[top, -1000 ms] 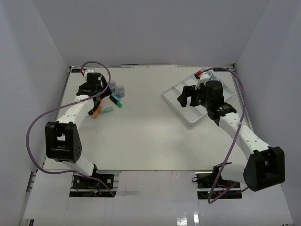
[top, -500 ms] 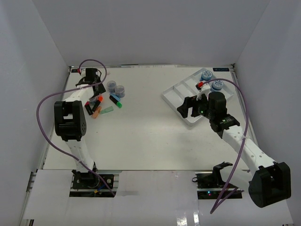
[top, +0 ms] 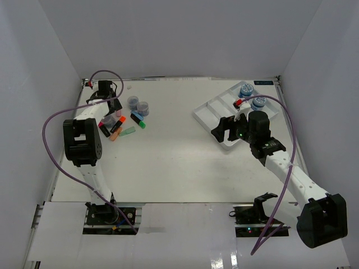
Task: Sort the stationery into containers
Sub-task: Pick up the stationery from the center of the board.
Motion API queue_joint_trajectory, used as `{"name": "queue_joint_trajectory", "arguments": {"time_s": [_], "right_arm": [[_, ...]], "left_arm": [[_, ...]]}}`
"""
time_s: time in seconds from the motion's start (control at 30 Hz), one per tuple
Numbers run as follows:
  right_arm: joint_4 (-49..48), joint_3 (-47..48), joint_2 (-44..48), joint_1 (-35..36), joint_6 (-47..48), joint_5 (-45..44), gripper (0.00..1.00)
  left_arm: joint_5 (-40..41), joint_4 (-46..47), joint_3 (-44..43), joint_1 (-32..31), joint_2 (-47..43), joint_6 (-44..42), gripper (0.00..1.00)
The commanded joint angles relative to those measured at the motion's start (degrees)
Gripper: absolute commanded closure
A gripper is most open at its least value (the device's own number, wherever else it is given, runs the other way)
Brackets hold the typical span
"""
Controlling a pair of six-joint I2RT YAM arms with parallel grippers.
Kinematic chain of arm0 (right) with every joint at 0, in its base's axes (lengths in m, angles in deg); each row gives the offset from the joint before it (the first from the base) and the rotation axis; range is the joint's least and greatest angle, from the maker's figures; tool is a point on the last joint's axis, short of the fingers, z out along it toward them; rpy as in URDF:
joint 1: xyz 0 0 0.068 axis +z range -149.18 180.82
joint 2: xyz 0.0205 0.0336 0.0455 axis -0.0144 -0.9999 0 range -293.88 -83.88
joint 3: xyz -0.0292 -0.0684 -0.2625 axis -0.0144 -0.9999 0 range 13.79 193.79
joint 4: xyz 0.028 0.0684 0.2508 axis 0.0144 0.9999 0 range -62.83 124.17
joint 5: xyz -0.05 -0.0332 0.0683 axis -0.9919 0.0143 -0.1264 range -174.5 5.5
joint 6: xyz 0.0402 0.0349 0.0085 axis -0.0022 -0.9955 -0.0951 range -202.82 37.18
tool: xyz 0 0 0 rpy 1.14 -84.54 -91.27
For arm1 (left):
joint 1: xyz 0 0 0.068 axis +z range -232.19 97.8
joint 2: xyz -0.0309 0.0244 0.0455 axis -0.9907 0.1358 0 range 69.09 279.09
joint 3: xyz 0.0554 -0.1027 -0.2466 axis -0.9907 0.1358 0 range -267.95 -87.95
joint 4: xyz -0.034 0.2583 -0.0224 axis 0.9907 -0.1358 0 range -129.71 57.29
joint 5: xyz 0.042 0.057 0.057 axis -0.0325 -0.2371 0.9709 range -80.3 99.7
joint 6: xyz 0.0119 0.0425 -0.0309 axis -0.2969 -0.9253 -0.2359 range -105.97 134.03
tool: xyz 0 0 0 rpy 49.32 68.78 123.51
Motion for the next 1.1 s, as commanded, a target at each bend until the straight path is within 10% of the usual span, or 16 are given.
{"name": "queue_joint_trajectory", "arguments": {"time_s": [0.0, 0.7, 1.07], "right_arm": [[-2.53, -0.25, 0.5, 0.22, 0.63, 1.27, 0.09], [-2.27, -0.96, 1.03, 0.22, 0.98, 1.98, 0.09], [-2.36, -1.57, 1.73, 0.22, 1.15, 1.98, 0.09]], "left_arm": [[0.77, -0.77, -0.28, -0.06, -2.75, -0.58, 0.02], [-0.19, -1.65, 1.83, 0.28, -1.97, -0.4, 0.02], [-1.95, -2.45, 0.42, 0.37, 0.24, -0.23, 0.25]]}}
